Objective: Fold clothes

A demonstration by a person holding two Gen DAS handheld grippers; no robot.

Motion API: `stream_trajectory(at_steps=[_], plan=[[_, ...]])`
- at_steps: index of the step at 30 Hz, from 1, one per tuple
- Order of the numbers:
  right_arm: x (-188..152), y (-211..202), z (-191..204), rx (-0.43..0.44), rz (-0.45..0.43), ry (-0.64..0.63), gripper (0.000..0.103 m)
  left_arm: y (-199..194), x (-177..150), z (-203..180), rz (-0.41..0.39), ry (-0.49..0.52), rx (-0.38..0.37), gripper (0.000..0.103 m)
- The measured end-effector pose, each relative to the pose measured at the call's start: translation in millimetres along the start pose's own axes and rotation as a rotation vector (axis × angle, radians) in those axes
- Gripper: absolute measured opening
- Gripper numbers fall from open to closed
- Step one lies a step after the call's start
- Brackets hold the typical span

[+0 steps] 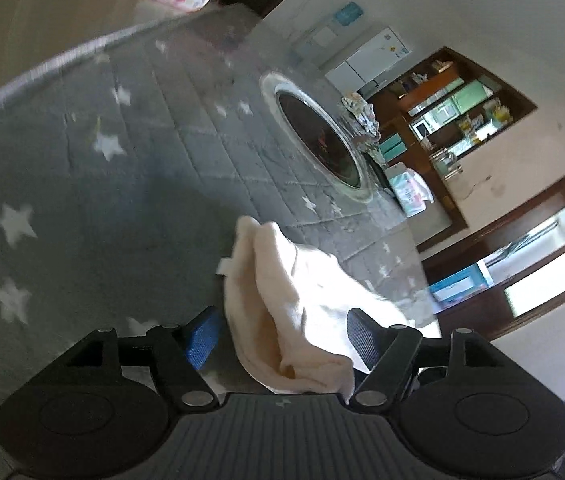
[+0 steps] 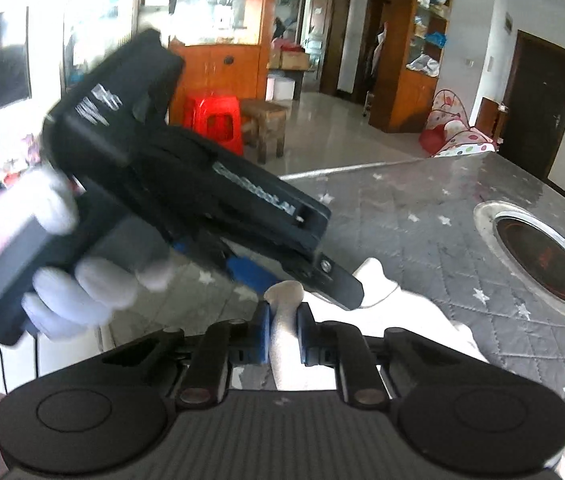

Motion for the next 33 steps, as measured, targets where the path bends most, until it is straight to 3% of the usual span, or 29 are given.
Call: stream_trajectory(at_steps=[7,10,11,14,23,27,29,33], plan=[[1,-11,-1,0.025,-0.037,0.029,0.012,22,-3,-3,0.045,-0.091,-0.048,0.062],[1,-15,-1,0.036,-0.053,0.042,0.012,30,-2,0,0.047,-0.118,-0.042,0.04],[0,-15,-1,0.039,-0.055,0.047,0.012,32,-2,2,0.047,-0.121,-0.036,0.029],[-5,-11,-2,0.042,-0.051,0.051,0.012,36,-2,7,0.038,-0.122,-0.024,0.02],[-29,-42,-30,0.001,-0.099,0.161,0.029,33,-4,1,0.012,-0.047,0.024,0.019],[-54,-67,-69,-0.113,-0.121,0.273,0.035,32,-4,-3,0.002,-0.016,0.043,0.019],[-71,-80,-92,-0.177,-0.127,0.349,0.044,32,-5,-6,-0.001,0.003,0.054,0.019],[-104,-100,-135,-0.307,-0.136,0.466,0.045,33,-5,-8,0.003,0.014,0.059,0.02]])
Point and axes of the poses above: each gripper's, at about its wrist camera, not at the fingertips, and y roughly the way its jaws point, z to its left, x to its top, the point moved 7 cm from there along y, roughly the way its jaws point, and after that the axes turned 12 degrees about x, right-handed, at the moved point
